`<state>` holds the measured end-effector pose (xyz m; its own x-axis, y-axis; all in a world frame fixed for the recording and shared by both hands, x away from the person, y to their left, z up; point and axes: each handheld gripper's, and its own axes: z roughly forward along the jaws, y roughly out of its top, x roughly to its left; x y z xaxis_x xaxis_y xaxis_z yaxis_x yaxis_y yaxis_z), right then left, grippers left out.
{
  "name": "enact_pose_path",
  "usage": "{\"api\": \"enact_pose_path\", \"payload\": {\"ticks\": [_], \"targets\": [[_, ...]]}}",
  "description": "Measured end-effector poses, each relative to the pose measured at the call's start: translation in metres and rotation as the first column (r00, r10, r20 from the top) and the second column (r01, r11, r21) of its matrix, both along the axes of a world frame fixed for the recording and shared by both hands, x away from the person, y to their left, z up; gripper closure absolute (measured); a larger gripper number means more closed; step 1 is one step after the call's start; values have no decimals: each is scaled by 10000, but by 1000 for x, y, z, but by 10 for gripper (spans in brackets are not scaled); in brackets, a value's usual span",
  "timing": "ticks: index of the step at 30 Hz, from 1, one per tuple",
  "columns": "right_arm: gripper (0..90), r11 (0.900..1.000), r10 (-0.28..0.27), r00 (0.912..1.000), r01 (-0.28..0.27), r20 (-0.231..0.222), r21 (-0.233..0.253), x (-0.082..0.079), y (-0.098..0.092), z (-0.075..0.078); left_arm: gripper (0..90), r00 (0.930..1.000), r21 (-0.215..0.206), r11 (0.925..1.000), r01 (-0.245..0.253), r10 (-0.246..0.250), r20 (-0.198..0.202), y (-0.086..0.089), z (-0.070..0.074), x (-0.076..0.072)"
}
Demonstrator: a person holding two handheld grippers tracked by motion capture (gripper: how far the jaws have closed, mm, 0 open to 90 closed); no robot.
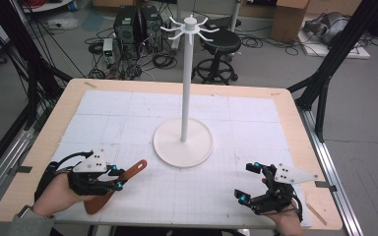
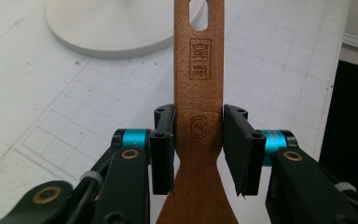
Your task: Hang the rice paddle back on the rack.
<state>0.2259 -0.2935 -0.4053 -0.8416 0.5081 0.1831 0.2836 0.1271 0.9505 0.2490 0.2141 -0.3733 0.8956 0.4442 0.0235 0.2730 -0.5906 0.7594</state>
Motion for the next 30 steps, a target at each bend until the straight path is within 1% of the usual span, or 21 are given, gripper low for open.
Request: {"api": "enact_pose_path", "payload": {"ticks": [1,4,6,10,14,19,21,30], "targets": [[11,10000,-9,10000,9,-18,8,0,0,0,649,10000,-112,9999,-20,21,56,1,1,0],[11,10000,-14,10000,15,-23,31,0,0,0,650,9997,-251,9997,-16,22,251,5,6,-1],[11,10000,-9,10000,9,-18,35,0,0,0,650,9988,-230,9996,-155,166,471,5,9,-3],[12,10000,-18,10000,18,-25,34,0,-1,0,649,9975,-464,9988,-185,216,668,7,17,-6],[12,10000,-35,10000,35,-34,84,0,-1,0,650,9966,-698,9974,-170,226,794,8,22,-8],[12,10000,-36,10000,36,-28,74,0,-1,0,650,9959,-958,9952,-198,281,859,10,27,-10],[11,10000,-38,10000,38,-36,83,0,-1,0,650,9954,-960,9952,-188,276,912,11,29,-10],[12,10000,-33,10000,33,-27,81,0,-1,0,650,9924,-1484,9887,-212,388,1170,16,40,-16]]}}
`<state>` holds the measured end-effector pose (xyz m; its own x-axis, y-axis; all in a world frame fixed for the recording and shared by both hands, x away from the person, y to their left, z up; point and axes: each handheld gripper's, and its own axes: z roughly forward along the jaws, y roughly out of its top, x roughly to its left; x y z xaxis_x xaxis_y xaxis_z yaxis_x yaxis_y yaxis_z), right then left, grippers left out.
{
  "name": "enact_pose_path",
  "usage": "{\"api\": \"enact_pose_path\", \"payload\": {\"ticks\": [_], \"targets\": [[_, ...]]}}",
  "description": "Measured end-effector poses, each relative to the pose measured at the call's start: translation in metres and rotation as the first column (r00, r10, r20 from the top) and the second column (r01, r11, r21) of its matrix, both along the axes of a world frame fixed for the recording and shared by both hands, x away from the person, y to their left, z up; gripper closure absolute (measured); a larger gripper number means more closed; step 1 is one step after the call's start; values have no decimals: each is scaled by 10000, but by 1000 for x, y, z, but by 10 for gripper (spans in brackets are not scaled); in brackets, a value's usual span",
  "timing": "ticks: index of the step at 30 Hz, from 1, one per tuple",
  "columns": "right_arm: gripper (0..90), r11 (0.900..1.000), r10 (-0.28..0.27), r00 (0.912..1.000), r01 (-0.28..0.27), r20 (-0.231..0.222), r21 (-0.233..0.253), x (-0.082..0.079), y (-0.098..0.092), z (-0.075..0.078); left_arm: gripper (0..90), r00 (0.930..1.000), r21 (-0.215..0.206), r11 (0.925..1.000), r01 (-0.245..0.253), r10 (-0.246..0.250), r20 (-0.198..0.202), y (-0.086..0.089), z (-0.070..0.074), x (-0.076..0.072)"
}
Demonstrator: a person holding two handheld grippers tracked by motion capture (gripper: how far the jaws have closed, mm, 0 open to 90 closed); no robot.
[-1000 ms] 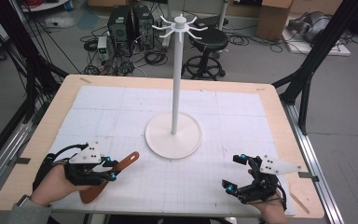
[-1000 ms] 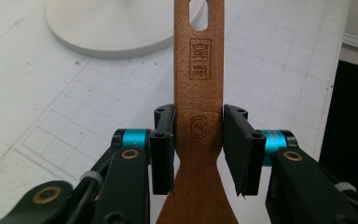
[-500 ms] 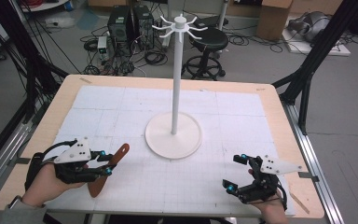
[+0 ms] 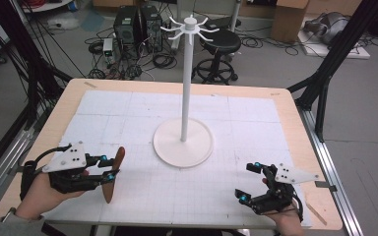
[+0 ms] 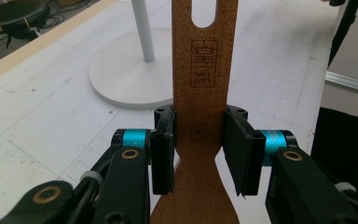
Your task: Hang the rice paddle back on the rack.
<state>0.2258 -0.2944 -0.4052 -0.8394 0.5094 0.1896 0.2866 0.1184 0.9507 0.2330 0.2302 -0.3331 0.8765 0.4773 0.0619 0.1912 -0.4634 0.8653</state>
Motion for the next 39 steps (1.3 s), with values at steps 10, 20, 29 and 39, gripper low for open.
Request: {"api": "enact_pose_path", "payload": {"ticks": [10,20,29,39], "targets": [[12,10000,0,10000,0,-9,-20,0,0,0,650,10000,-425,9991,-49,52,69,5,6,-3],[11,10000,32,10000,-32,1,14,0,1,1,649,9999,-455,9989,-111,115,82,4,5,-2],[11,9999,42,10000,-41,-53,144,5,0,-1,649,9996,-916,9954,-265,264,-23,7,8,2],[12,9995,161,9999,-160,-41,289,9,3,1,649,9985,-1339,9909,-137,64,-553,2,14,16]]}}
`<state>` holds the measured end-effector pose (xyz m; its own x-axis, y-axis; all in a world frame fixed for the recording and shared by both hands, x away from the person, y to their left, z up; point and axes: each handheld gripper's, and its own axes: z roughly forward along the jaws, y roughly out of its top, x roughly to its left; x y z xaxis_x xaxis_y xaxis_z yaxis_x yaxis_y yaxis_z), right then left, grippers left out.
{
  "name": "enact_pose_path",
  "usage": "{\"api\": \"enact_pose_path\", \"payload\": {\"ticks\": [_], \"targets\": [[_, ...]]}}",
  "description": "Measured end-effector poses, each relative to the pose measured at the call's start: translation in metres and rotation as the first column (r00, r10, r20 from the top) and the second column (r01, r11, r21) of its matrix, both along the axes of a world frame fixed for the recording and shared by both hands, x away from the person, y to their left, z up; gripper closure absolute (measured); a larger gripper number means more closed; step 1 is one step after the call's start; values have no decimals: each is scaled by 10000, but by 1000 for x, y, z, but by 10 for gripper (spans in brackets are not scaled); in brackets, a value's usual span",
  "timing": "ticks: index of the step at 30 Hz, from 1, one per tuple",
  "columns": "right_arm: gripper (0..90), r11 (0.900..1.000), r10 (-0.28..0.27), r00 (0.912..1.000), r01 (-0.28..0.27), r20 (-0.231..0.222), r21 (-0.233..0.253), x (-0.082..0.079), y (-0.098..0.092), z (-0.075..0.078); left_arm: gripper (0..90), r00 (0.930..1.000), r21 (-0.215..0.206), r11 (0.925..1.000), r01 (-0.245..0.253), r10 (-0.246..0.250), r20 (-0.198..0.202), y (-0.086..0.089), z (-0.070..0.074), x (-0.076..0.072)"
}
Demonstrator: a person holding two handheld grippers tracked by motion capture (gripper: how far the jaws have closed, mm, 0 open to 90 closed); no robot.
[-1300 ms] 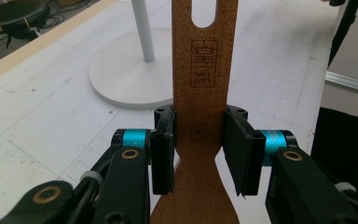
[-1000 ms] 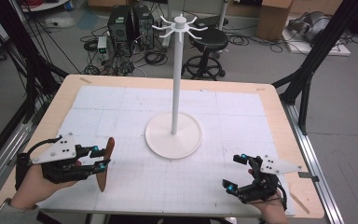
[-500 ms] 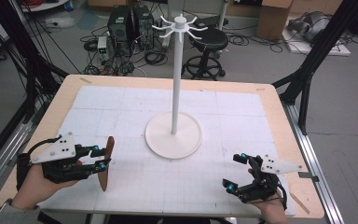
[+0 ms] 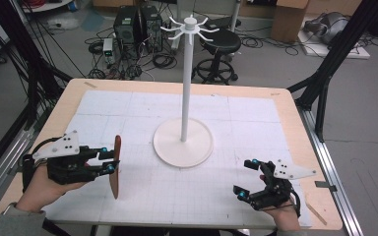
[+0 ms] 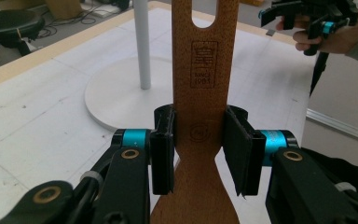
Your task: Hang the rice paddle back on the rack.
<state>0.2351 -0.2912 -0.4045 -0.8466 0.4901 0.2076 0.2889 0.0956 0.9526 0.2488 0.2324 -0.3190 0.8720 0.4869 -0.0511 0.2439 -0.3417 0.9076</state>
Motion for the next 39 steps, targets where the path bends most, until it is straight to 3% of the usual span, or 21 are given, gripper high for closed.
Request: {"api": "enact_pose_path", "payload": {"ticks": [12,17,25,39], "targets": [[11,9999,14,10000,-14,11,101,0,-1,1,649,9996,348,9993,-138,130,234,-10,21,15],[12,9998,-27,10000,25,69,212,0,-2,1,649,9995,391,9992,24,-37,327,-16,27,21],[12,9991,-28,10000,26,43,435,-1,-3,1,649,9989,75,9999,126,-129,442,-21,40,30],[12,9985,-129,9999,123,107,535,0,-8,0,649,9945,-488,9986,203,-152,1040,-27,63,43]]}}
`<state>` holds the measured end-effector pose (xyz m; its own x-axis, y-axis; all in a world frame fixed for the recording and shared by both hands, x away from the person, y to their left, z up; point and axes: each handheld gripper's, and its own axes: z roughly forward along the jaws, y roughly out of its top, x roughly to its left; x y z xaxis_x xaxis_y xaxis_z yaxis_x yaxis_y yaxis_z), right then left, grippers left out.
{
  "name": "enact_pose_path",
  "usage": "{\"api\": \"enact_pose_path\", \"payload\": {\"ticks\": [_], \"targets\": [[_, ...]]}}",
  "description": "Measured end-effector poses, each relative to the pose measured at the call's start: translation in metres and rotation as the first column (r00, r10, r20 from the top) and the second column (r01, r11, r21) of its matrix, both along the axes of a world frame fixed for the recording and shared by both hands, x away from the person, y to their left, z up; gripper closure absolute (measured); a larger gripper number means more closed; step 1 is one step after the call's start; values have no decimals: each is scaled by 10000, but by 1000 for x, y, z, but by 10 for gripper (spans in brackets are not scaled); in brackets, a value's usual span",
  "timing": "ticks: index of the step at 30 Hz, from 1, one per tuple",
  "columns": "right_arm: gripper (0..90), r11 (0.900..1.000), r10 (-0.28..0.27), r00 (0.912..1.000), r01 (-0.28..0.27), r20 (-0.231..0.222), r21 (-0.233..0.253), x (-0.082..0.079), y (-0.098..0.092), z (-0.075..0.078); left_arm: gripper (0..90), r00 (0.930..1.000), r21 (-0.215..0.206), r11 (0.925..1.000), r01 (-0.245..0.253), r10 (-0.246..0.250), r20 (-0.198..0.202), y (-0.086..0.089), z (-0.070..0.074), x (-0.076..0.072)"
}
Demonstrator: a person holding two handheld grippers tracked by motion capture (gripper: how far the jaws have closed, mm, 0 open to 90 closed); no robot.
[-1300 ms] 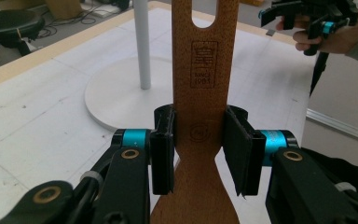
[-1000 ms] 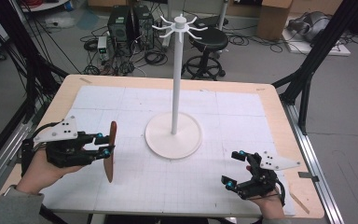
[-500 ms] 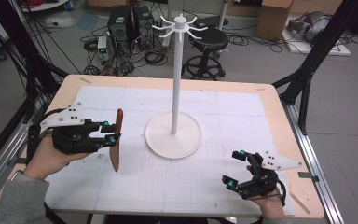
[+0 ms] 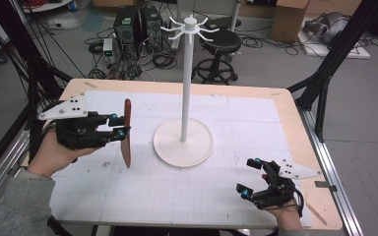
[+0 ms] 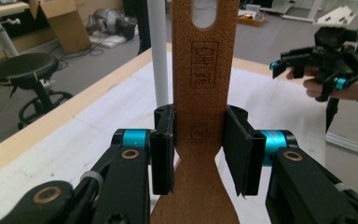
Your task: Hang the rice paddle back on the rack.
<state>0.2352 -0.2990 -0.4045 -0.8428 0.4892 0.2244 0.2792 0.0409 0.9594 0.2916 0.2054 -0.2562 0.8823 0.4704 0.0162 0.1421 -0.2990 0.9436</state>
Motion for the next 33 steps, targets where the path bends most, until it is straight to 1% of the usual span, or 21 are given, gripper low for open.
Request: {"api": "enact_pose_path", "payload": {"ticks": [5,7,8,10,13,17,18,19,22,25,27,28,29,33], "targets": [[11,10000,-62,9999,63,-83,57,-1,-3,-1,649,9999,-189,9998,-6,8,125,-2,9,4],[12,9999,-104,9999,104,-51,65,-2,-5,-2,650,9999,-262,9997,-10,14,160,-3,11,5],[11,9999,-127,9999,128,-104,110,-2,-5,-2,649,9999,-317,9995,29,-24,141,-3,12,6],[11,9998,-150,9999,151,-44,91,-2,-7,-2,649,10000,-406,9992,30,-26,92,-3,13,8],[12,9997,-175,9998,177,-100,148,-2,-7,-2,649,10000,-428,9991,-33,34,24,-2,14,12],[11,9996,-183,9998,185,-99,200,-2,-8,-3,650,9999,-598,9982,-20,11,-158,-3,17,17],[12,9996,-195,9998,196,-43,199,-2,-8,-3,650,9999,-609,9981,29,-37,-134,-4,19,18],[11,9995,-201,9998,203,-75,227,-2,-8,-2,650,10000,-600,9982,45,-50,-80,-5,20,18],[11,9994,-196,9997,201,-157,296,-2,-8,-2,649,9999,-516,9986,92,-96,-87,-9,25,20],[11,9991,-204,9998,207,-85,368,0,-9,-3,650,9999,-538,9985,128,-131,-55,-14,31,22],[12,9987,-242,9996,248,-159,443,0,-9,-2,649,9998,-550,9983,176,-178,-30,-16,35,23],[11,9986,-245,9997,249,-89,460,0,-9,-2,649,9999,-549,9984,161,-161,-6,-17,37,24],[11,9985,-231,9997,237,-123,488,0,-10,-2,649,9998,-555,9983,191,-192,-15,-18,39,25],[11,9978,-276,9996,281,-91,601,1,-11,-2,649,9997,-460,9987,240,-239,8,-22,45,29]]}}
